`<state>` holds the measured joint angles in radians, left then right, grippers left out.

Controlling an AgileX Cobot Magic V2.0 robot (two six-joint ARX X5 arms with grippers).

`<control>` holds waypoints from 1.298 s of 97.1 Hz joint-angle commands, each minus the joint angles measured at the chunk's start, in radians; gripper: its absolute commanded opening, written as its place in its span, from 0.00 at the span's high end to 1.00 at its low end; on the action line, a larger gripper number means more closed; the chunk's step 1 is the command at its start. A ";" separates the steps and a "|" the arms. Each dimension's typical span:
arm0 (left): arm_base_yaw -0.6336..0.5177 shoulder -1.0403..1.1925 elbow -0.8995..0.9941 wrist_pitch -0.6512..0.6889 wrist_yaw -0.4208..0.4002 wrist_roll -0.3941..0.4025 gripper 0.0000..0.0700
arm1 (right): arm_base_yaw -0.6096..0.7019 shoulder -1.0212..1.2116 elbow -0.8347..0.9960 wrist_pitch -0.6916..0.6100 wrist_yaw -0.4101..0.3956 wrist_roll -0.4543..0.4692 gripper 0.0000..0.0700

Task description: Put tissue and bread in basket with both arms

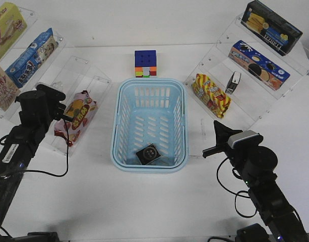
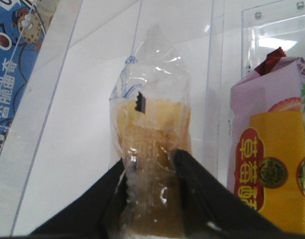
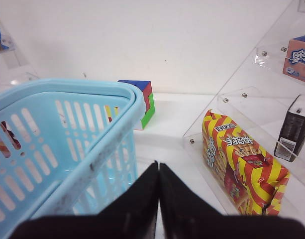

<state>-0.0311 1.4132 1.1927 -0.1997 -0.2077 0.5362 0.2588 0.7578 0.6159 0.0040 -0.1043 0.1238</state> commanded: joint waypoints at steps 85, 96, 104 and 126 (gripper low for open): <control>-0.463 -0.019 0.217 -0.094 0.756 -0.395 0.50 | 0.003 0.002 0.010 0.011 0.004 0.014 1.00; -0.463 -0.029 0.219 -0.092 0.756 -0.395 0.47 | 0.002 0.001 0.010 0.011 0.034 0.016 1.00; -0.450 -0.060 0.224 -0.096 0.737 -0.400 0.48 | 0.002 -0.014 0.010 0.010 0.065 0.017 1.00; -0.396 -0.239 0.227 -0.201 0.383 -0.403 0.99 | -0.018 -0.089 0.004 -0.015 0.134 0.006 1.00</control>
<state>-0.4282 1.2224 1.3903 -0.3779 0.2867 0.1375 0.2455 0.6773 0.6159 -0.0162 0.0090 0.1284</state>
